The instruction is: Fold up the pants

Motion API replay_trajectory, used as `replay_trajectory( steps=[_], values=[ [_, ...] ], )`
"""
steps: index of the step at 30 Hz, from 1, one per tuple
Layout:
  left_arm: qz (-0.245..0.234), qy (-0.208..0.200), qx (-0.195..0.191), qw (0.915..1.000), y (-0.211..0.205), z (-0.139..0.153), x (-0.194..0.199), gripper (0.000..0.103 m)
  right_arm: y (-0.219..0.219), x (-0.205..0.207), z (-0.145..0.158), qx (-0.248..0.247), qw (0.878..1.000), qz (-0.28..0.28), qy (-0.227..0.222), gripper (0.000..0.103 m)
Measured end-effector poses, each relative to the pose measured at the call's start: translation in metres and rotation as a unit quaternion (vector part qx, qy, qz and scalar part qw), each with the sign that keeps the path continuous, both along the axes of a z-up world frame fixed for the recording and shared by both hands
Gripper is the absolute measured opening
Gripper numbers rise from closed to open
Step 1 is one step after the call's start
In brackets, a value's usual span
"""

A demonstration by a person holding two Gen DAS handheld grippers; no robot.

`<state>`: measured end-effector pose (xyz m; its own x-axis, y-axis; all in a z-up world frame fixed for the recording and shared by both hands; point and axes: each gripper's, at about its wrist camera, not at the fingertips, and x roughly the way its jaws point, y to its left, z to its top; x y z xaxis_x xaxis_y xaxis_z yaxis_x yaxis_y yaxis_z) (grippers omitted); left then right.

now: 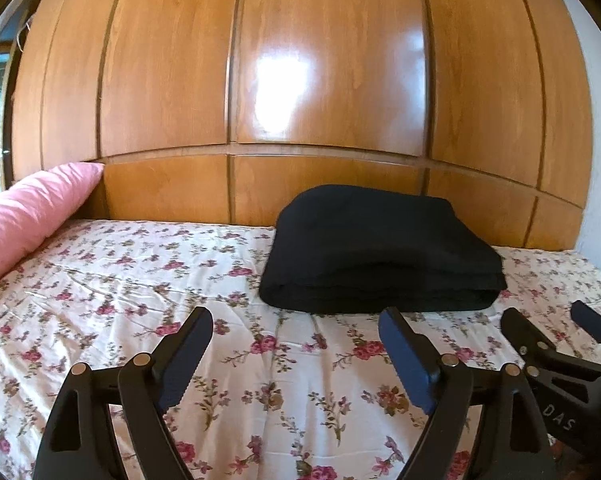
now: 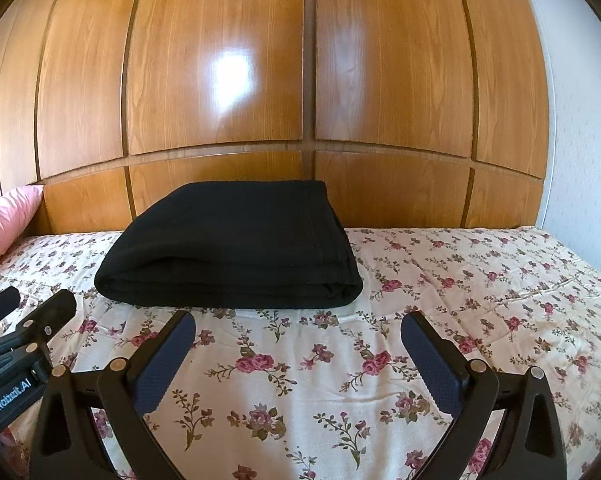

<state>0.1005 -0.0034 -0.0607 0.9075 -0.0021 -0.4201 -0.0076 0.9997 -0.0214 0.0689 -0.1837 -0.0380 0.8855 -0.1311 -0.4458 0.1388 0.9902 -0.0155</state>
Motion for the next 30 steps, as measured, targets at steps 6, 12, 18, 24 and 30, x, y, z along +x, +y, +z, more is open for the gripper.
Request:
replay_trajectory(
  steps=[6, 12, 18, 24, 30],
  values=[
    [0.007, 0.023, -0.014, 0.9996, 0.008, -0.002, 0.006, 0.087, -0.001, -0.001, 0.0, 0.003, 1.0, -0.001, 0.0, 0.103],
    [0.008, 0.018, -0.021, 0.9996, 0.008, -0.002, 0.005, 0.087, 0.0, 0.001, -0.001, 0.003, 1.0, -0.001, 0.003, 0.103],
    [0.023, -0.009, 0.018, 0.9995, -0.003, 0.002, -0.005, 0.086, 0.001, 0.002, -0.002, 0.001, 1.0, -0.001, 0.006, 0.103],
    [0.018, -0.018, 0.04, 0.9989, -0.011, 0.003, -0.008, 0.086, 0.001, 0.003, -0.003, 0.002, 1.0, -0.002, 0.008, 0.103],
    [0.014, -0.005, 0.036, 0.9993, -0.01, 0.001, -0.004, 0.084, 0.001, 0.003, -0.004, 0.001, 1.0, -0.002, 0.01, 0.103]
  ],
)
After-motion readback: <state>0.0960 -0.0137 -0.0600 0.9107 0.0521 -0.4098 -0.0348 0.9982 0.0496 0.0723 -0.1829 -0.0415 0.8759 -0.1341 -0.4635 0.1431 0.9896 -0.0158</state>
